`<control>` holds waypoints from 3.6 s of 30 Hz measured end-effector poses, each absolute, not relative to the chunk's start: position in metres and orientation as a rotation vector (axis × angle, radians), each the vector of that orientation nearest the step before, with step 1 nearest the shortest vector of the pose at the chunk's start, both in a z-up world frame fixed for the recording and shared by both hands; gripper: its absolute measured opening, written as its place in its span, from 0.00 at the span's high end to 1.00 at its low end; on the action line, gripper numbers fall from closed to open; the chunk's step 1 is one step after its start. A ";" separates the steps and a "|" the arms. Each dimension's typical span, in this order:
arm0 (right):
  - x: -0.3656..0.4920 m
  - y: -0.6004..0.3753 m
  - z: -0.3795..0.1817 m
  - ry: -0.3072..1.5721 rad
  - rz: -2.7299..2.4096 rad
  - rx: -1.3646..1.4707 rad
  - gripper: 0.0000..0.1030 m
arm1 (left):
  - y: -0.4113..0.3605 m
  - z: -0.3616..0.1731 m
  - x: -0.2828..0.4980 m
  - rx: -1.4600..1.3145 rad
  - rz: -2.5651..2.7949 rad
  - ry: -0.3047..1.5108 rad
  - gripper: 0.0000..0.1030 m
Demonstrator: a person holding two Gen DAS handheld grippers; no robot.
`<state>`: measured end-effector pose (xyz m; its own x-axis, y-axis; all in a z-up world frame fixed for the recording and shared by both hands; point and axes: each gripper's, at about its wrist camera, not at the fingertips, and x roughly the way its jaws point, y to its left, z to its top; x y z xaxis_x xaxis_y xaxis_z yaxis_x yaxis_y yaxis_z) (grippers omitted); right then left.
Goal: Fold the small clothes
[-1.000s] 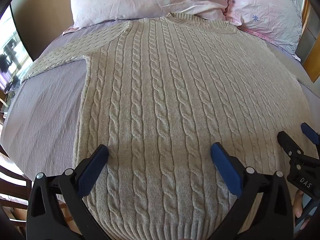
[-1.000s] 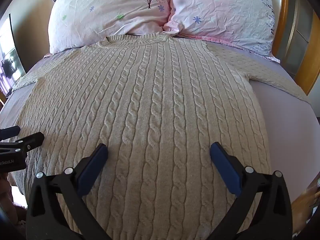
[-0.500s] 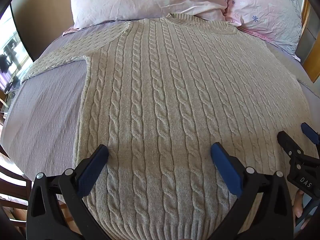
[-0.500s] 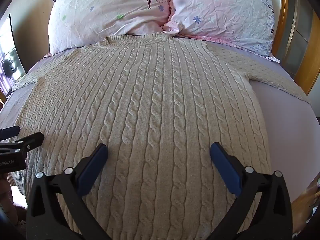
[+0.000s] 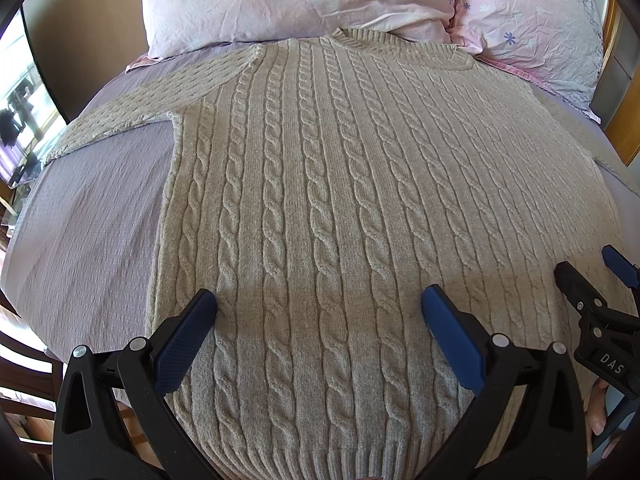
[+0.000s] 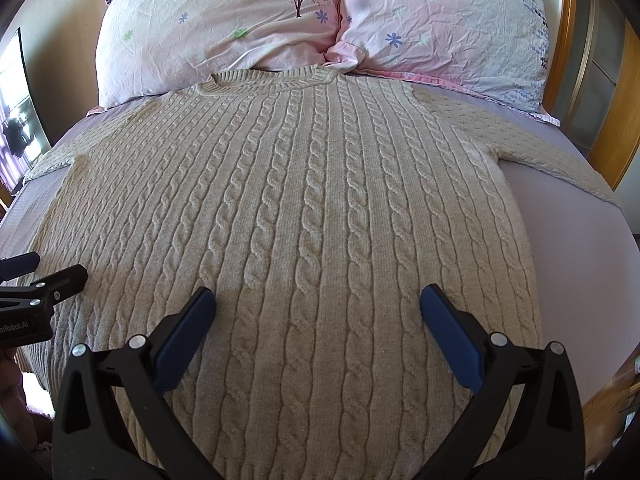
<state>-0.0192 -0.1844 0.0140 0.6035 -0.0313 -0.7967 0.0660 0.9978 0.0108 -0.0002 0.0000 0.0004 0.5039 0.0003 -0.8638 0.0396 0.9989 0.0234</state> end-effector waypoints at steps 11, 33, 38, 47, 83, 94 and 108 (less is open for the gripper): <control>-0.019 -0.184 0.013 0.922 -0.056 0.040 0.02 | 0.000 0.000 0.000 0.042 -0.024 1.040 0.01; -0.019 -0.184 0.012 0.924 -0.056 0.040 0.02 | -0.001 0.001 0.000 0.042 -0.023 1.037 0.01; -0.019 -0.184 0.012 0.924 -0.057 0.040 0.02 | -0.001 0.001 0.000 0.042 -0.023 1.036 0.01; -0.019 -0.184 0.012 0.924 -0.056 0.038 0.02 | -0.001 0.001 0.000 0.042 -0.023 1.035 0.01; 0.019 -0.680 -0.007 0.566 -0.684 1.182 0.72 | 0.150 0.068 0.045 -0.308 0.022 0.517 0.01; 0.089 -0.512 0.107 0.436 -0.294 0.720 0.93 | 0.251 0.048 0.077 -0.424 0.262 0.576 0.01; 0.168 -0.211 0.070 0.786 0.471 0.477 0.34 | 0.347 0.019 0.104 -0.853 0.377 0.614 0.16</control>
